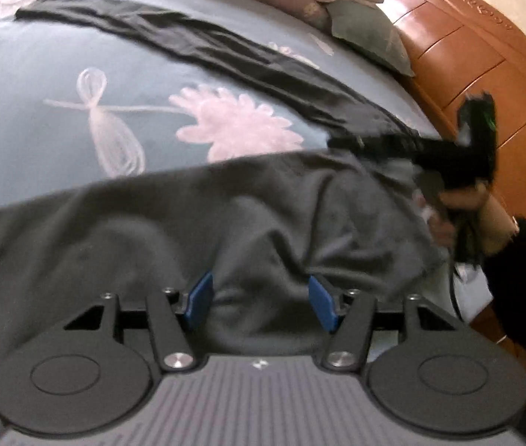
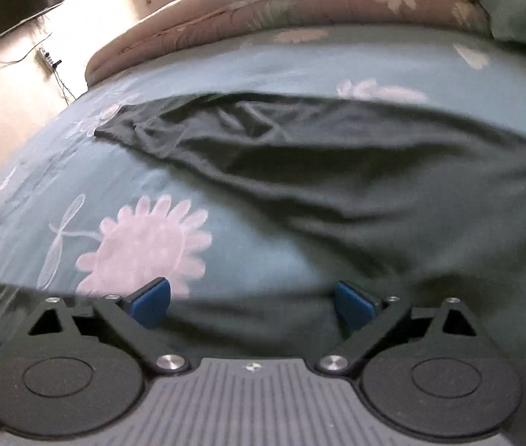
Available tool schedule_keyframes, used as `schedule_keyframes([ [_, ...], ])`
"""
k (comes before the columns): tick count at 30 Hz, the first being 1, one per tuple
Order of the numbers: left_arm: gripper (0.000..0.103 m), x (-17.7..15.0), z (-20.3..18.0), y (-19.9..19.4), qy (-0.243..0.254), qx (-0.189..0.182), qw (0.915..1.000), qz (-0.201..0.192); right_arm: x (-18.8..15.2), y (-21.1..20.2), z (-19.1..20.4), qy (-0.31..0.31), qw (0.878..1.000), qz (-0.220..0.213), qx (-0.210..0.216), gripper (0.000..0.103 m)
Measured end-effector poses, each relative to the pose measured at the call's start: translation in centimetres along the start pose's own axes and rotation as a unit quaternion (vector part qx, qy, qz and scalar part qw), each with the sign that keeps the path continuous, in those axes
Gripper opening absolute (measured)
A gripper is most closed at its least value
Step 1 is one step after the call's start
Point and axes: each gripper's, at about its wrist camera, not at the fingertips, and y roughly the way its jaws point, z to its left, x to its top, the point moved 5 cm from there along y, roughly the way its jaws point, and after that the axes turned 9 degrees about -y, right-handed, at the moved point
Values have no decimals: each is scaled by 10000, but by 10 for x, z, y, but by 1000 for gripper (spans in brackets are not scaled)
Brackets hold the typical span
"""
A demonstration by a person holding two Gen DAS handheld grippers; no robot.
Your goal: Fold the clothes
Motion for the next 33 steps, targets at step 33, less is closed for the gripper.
schedule_keyframes([
  [33, 72, 53, 19, -5, -124, 1497, 9851, -842, 44, -26, 12, -715, 9959, -494, -267, 103],
])
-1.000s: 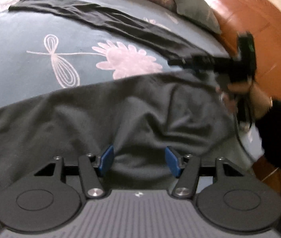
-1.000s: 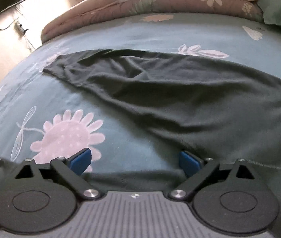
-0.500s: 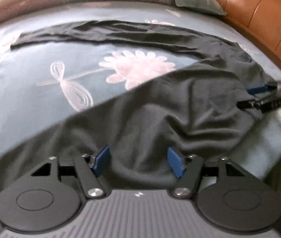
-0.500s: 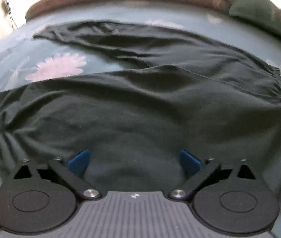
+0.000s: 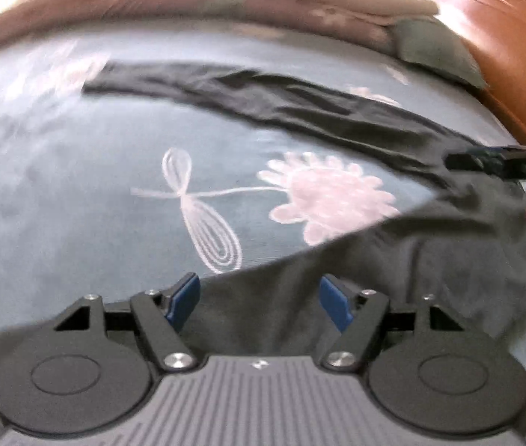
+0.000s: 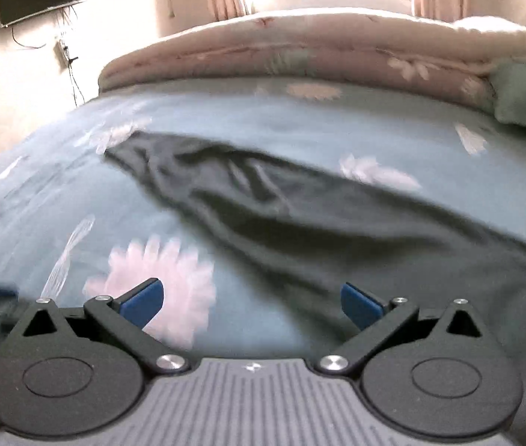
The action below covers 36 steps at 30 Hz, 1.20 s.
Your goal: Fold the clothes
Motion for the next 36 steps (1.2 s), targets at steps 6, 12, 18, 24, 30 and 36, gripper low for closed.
schedule_keyframes([
  [6, 74, -11, 4, 10, -141, -161, 9997, 86, 2, 77, -14, 296, 9983, 502, 68, 103],
  [12, 78, -8, 5, 12, -142, -303, 9993, 143, -8, 54, -1, 244, 9969, 598, 443, 103],
  [18, 77, -6, -4, -1, -19, -234, 9997, 56, -19, -18, -7, 552, 9978, 347, 123, 103],
  [24, 77, -8, -16, -27, 184, -209, 9996, -27, -82, -77, -14, 1158, 9911, 620, -226, 103],
  [30, 78, -15, -27, -63, 509, -55, 9986, -148, -144, -143, -21, 1688, 9816, 654, -610, 103],
  [36, 78, -22, -32, -110, 925, 101, 9950, -366, -172, -211, -17, 1778, 9803, 258, -818, 103],
])
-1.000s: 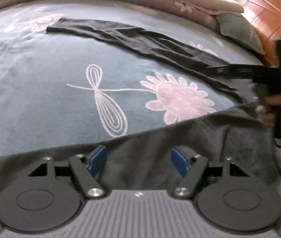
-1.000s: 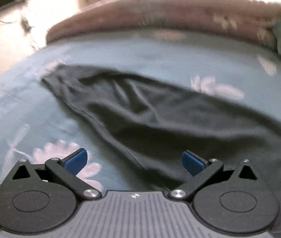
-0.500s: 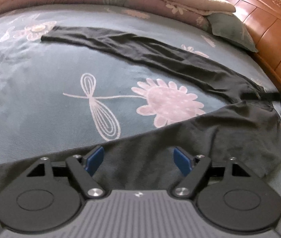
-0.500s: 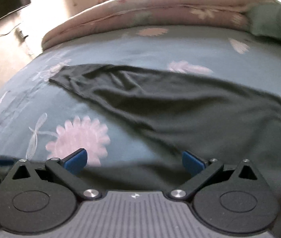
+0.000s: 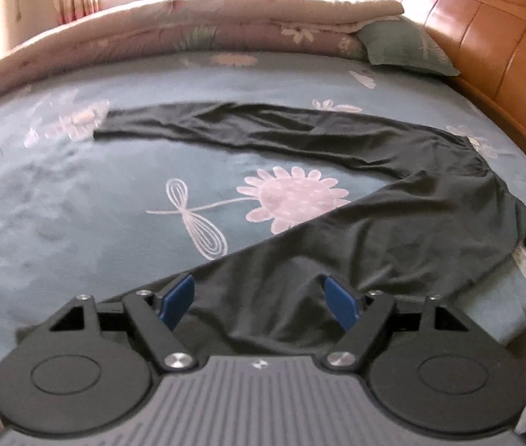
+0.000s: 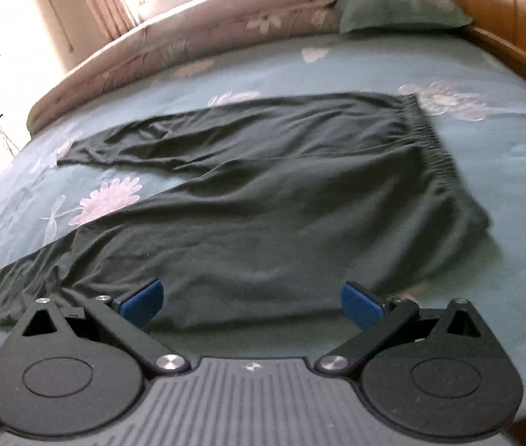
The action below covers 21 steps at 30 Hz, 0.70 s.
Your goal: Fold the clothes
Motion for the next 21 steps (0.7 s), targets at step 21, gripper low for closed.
schedule_keyframes([
  [21, 78, 64, -98, 138, 1446, -1555, 9771, 155, 16, 127, 45, -2186, 9738, 372, 496, 103],
])
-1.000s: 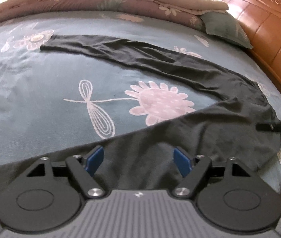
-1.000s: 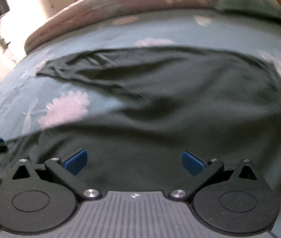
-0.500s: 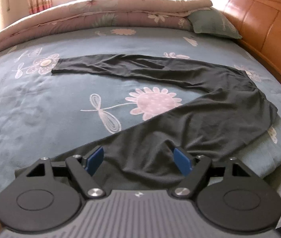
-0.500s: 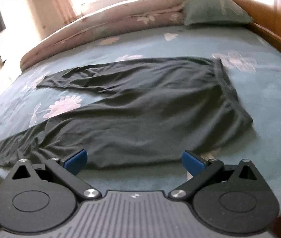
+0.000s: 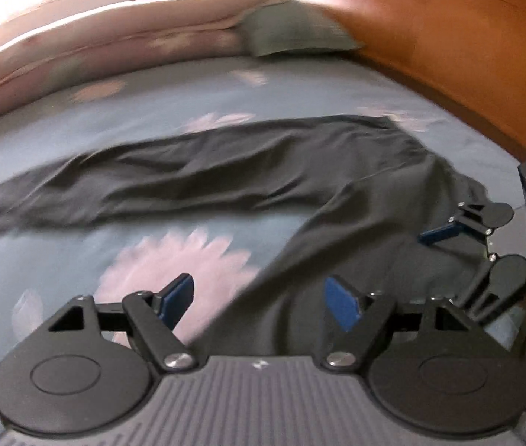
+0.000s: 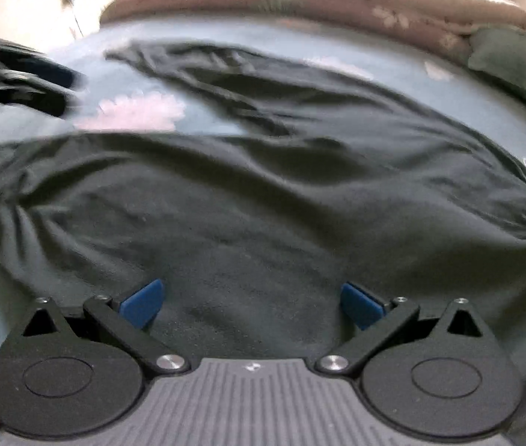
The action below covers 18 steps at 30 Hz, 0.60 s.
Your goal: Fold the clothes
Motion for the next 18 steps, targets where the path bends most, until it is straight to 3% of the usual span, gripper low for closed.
schedule_keyframes([
  [4, 78, 16, 0, 30, -191, -483, 9976, 451, 8, 3, -2, 11, 9990, 441, 96, 103],
  [7, 77, 32, 0, 29, -406, -444, 9947, 835, 22, 9, -1, 57, 9948, 1016, 105, 103],
  [10, 77, 54, 2, 8, -744, -453, 9888, 1215, 39, 1, -10, 658, 9860, 1520, 194, 103],
  [18, 77, 109, 4, -51, -1622, -143, 9676, 1930, 101, -90, -21, 1052, 9789, 1743, 191, 103],
])
